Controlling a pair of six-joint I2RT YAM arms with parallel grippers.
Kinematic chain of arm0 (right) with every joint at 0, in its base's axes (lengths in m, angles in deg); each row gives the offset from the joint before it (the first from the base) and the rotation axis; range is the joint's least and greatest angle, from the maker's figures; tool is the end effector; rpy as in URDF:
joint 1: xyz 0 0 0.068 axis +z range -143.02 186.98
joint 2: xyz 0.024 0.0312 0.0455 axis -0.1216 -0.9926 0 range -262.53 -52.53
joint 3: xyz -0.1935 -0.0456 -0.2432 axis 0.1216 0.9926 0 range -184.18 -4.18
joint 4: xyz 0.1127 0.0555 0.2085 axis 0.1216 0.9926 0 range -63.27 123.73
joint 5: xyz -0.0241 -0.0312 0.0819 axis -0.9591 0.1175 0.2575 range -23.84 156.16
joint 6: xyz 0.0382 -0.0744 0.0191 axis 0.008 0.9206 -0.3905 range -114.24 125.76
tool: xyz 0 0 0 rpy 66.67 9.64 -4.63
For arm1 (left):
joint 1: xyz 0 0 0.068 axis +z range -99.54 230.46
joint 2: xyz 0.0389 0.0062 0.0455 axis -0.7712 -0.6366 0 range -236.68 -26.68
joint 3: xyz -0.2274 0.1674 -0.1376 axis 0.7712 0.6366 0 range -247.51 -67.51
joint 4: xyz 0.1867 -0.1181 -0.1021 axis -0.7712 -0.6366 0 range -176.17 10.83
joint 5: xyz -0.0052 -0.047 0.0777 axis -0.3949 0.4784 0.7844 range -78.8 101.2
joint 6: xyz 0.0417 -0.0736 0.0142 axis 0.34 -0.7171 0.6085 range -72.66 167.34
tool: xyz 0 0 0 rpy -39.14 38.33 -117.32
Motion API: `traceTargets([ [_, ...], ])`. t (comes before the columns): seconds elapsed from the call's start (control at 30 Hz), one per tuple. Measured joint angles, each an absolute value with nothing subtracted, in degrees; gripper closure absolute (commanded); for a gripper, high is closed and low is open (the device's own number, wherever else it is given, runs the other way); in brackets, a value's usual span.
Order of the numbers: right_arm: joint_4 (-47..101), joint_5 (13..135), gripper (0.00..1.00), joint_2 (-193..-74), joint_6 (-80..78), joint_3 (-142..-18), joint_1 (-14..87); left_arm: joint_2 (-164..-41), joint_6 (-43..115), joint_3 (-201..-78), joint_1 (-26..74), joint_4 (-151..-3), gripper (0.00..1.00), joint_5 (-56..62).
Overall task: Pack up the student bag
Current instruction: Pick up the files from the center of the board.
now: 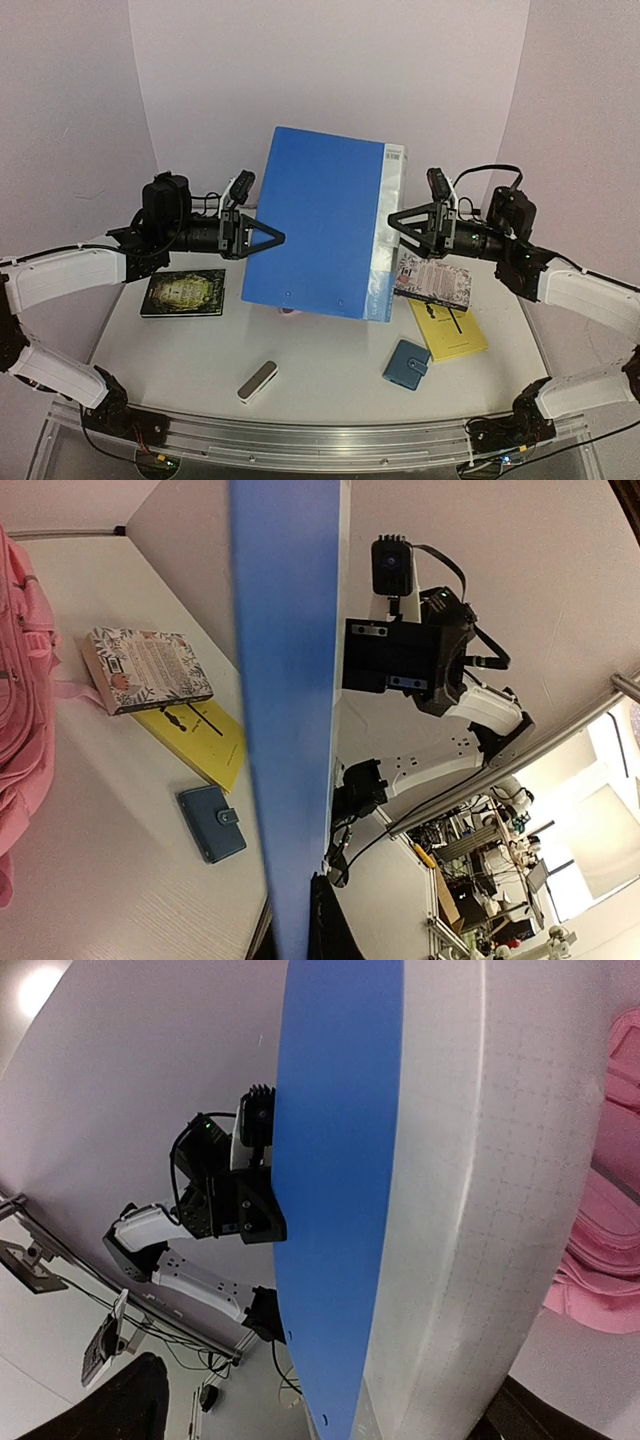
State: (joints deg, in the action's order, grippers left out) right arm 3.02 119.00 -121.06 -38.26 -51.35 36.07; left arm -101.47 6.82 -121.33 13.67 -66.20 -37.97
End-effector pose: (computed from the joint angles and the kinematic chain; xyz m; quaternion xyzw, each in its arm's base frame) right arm 0.1975 0.1788 0.3774 -0.2376 0.6566 0.6323 0.3356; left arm 0.2012 -0.2219 0.3673 0.2505 0.6948 -0.6178 0.2697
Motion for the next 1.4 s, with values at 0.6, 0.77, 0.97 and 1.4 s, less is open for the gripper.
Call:
traceTargets([
  [0.6, -25.6, 84.0, 0.02, -124.93, -56.12, -33.51, 50.36, -95.21, -0.43, -116.39, 14.08, -54.21, 1.0, -12.48],
  [0.77, -31.59, 79.86, 0.05, -130.1, -59.41, -33.86, 54.36, -95.26, -3.0, -115.33, 14.08, -48.53, 1.0, -11.35],
  [0.97, -37.21, 76.39, 0.11, -139.79, -61.87, -39.56, 60.07, -96.22, -5.85, -114.6, 14.08, -44.0, 1.0, -11.01],
  [1.4, -46.87, 72.03, 0.42, -157.53, -64.65, -55.7, 62.05, -96.22, -9.7, -110.91, 14.06, -41.65, 1.0, -10.29],
])
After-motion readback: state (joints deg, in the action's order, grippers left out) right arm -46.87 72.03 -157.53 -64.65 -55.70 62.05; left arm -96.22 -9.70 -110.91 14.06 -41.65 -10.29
